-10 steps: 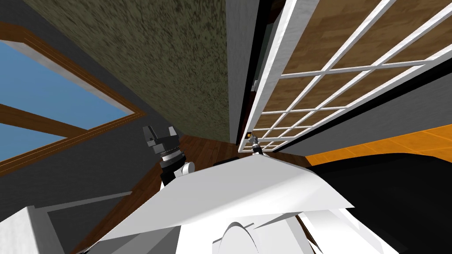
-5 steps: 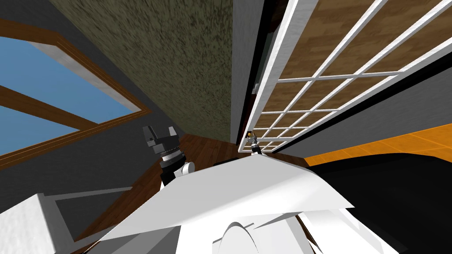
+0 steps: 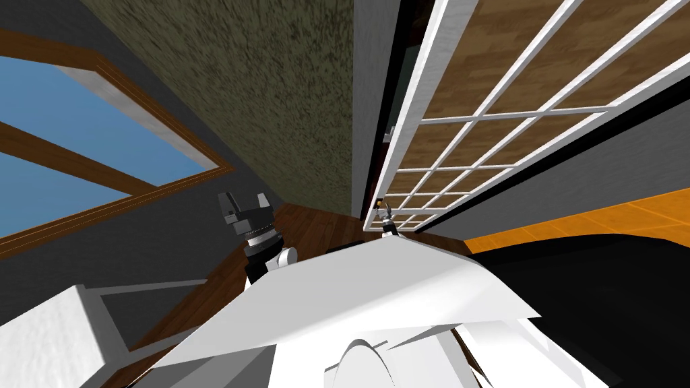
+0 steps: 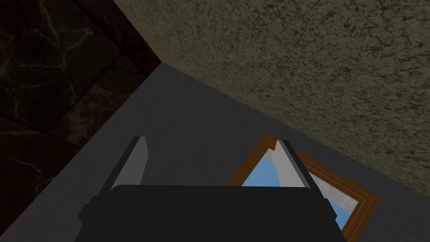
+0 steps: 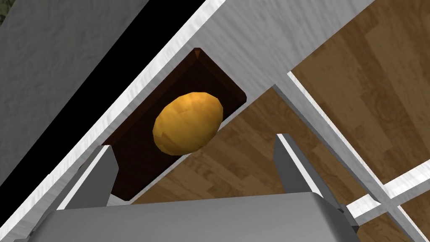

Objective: Pull the door open

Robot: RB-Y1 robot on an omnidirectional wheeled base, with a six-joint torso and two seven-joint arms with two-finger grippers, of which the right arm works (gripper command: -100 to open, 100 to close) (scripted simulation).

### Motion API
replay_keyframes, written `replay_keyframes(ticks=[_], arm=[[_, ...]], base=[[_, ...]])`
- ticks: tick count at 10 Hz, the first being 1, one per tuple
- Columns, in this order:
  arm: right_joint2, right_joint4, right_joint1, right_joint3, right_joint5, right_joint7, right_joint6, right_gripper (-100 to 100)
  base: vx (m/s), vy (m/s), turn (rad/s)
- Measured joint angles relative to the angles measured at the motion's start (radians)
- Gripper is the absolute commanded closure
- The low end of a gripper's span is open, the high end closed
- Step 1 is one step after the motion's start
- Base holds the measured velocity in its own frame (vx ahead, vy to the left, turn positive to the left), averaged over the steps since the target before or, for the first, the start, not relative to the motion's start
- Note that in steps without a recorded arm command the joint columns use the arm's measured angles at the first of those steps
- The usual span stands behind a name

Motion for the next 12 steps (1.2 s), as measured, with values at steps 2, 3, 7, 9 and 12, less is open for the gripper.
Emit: replay_keyframes(ticks=[2,3,7,9,12], arm=[[0.004,-0.006,-0.001,0.007,-0.015,-0.046,0.003,-100],[0.007,-0.007,-0.003,0.012,-0.024,-0.071,0.005,-100],[0.016,-0.016,-0.008,0.029,-0.059,-0.171,0.012,-100],[0.022,-0.019,-0.012,0.041,-0.082,-0.226,0.014,-100],[0.028,-0.029,-0.013,0.051,-0.104,-0.296,0.022,-100]], base=[[-0.045,0.001,0.014],[-0.07,-0.012,0.031],[-0.055,-0.009,0.018],[-0.071,-0.013,0.025],[-0.05,-0.007,0.017]])
